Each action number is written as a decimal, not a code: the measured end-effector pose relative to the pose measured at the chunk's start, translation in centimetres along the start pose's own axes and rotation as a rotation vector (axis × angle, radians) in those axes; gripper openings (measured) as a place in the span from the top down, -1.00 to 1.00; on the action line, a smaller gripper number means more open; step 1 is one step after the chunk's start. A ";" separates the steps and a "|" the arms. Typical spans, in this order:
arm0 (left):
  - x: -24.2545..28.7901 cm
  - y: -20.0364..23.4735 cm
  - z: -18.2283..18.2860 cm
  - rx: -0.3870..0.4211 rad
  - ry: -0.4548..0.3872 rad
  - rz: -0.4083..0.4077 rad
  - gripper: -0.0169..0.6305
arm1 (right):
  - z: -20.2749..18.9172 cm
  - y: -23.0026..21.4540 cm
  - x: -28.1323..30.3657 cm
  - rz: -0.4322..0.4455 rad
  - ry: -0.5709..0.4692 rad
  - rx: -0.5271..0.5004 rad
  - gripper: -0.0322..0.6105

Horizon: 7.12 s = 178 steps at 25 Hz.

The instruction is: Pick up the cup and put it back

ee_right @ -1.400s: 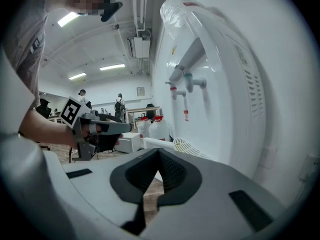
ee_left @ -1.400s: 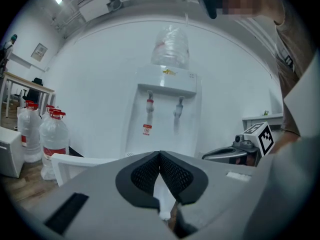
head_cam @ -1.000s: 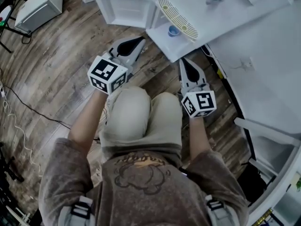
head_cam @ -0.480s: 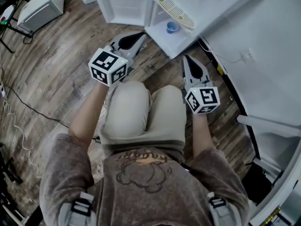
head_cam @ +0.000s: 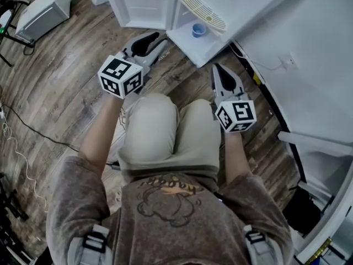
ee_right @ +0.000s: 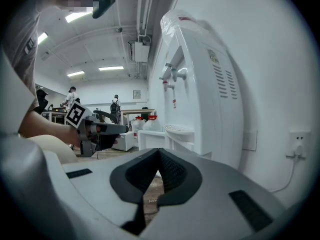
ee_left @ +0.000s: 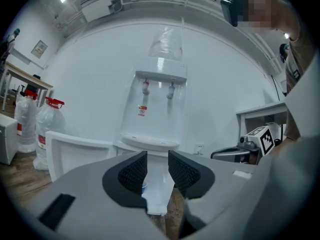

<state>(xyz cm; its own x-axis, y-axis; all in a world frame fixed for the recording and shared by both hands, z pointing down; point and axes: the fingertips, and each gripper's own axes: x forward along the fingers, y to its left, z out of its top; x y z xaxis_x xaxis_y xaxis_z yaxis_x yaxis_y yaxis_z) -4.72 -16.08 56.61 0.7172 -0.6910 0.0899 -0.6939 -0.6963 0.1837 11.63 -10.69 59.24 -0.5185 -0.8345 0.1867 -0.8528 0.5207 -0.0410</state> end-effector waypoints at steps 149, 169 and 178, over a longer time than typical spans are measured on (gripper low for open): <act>3.2 0.6 -8.8 0.045 0.264 -0.042 0.05 | -5.4 -0.2 -2.4 0.032 0.014 0.096 0.89; 16.2 5.1 -17.7 0.082 0.297 -0.091 0.05 | -4.1 0.6 -0.9 0.027 -0.027 0.108 0.89; 21.7 6.5 -23.0 0.066 0.318 -0.123 0.05 | -4.7 1.2 1.2 0.032 -0.027 0.127 0.89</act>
<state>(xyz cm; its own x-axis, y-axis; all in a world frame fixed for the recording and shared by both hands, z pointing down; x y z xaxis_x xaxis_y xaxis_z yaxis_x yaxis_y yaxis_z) 7.81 -31.14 82.31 0.7724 -0.5138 0.3733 -0.5966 -0.7886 0.1490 10.29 -10.24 64.08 -0.5455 -0.8233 0.1567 -0.8360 0.5214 -0.1708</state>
